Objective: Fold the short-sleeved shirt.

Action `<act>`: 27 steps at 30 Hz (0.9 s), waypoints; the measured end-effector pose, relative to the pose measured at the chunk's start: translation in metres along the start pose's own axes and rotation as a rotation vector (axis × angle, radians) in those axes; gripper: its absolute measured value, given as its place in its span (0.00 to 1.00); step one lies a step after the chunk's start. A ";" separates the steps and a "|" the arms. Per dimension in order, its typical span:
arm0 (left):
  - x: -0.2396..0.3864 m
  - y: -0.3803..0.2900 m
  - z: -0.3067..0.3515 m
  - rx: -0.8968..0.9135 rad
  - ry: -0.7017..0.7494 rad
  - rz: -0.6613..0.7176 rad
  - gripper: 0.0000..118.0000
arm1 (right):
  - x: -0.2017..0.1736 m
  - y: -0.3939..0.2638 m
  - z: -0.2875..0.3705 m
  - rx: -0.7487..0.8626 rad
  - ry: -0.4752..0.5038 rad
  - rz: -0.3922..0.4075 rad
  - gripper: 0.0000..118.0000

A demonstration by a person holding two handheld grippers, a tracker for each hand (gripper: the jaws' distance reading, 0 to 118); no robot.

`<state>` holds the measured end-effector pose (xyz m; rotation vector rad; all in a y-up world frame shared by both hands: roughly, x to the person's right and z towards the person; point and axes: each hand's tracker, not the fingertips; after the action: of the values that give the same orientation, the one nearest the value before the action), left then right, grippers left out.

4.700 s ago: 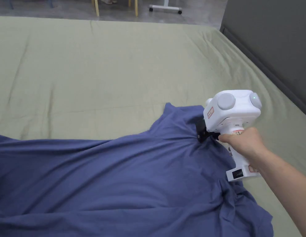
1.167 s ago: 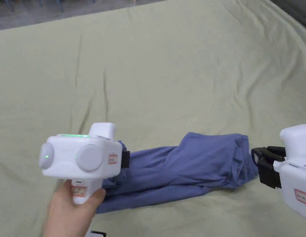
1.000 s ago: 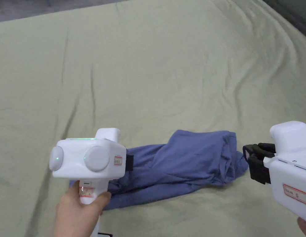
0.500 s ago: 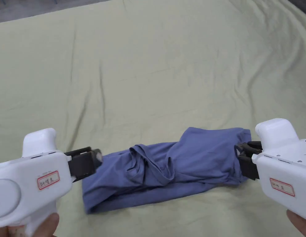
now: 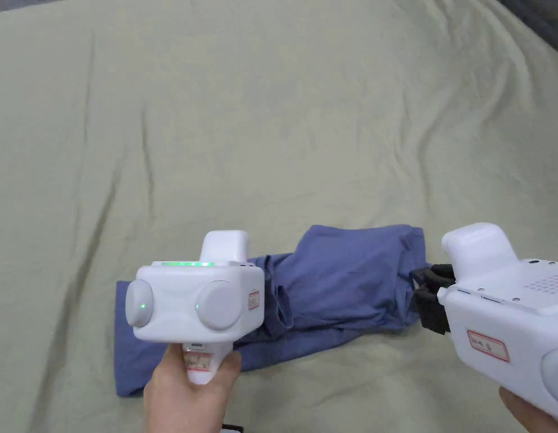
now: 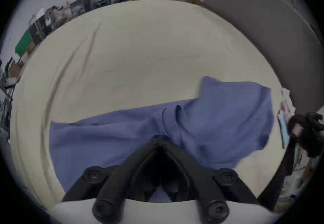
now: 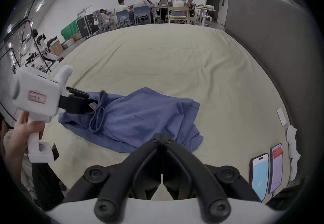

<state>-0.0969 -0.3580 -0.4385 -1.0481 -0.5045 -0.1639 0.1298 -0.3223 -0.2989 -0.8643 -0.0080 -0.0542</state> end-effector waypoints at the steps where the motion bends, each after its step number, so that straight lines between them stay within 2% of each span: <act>1: 0.014 0.003 0.005 -0.001 -0.037 -0.018 0.00 | 0.001 0.000 -0.002 -0.004 0.002 -0.003 0.02; 4: 0.047 0.007 0.010 0.019 -0.077 -0.128 0.00 | 0.001 0.002 0.000 -0.004 0.001 -0.016 0.02; 7: 0.050 0.008 0.029 0.038 -0.102 -0.132 0.00 | 0.002 0.004 0.009 0.016 0.004 -0.026 0.02; 9: 0.039 0.006 0.051 0.062 -0.072 -0.129 0.00 | 0.001 0.006 0.015 0.028 0.003 -0.020 0.02; 13: -0.016 -0.006 0.105 0.160 0.006 -0.031 0.00 | -0.004 0.009 0.021 0.043 0.005 -0.005 0.02; 14: -0.036 -0.011 0.117 0.197 0.037 -0.004 0.21 | -0.006 0.010 0.023 0.046 0.016 -0.008 0.02; 15: -0.054 -0.019 0.123 0.232 0.071 0.014 0.71 | -0.007 0.009 0.024 0.047 0.024 -0.009 0.02; 16: -0.075 -0.026 0.122 0.255 0.124 0.033 1.00 | -0.009 0.009 0.025 0.047 0.031 -0.007 0.02; 18: -0.118 -0.041 0.117 0.214 0.286 0.105 1.00 | -0.014 0.006 0.026 0.044 0.040 0.002 0.02; 22: -0.170 -0.041 0.061 0.056 0.173 0.291 1.00 | -0.022 0.001 0.021 0.019 0.044 0.031 0.02; 25: -0.167 -0.043 0.024 0.034 0.113 0.273 1.00 | -0.024 -0.002 0.017 -0.002 0.048 0.031 0.02; 27: -0.156 -0.045 0.002 -0.042 0.069 0.223 1.00 | -0.023 -0.003 0.015 -0.015 0.041 0.034 0.02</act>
<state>-0.2506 -0.3951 -0.4758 -1.1276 -0.3198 -0.0131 0.1066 -0.3116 -0.2876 -0.8780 0.0457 -0.0403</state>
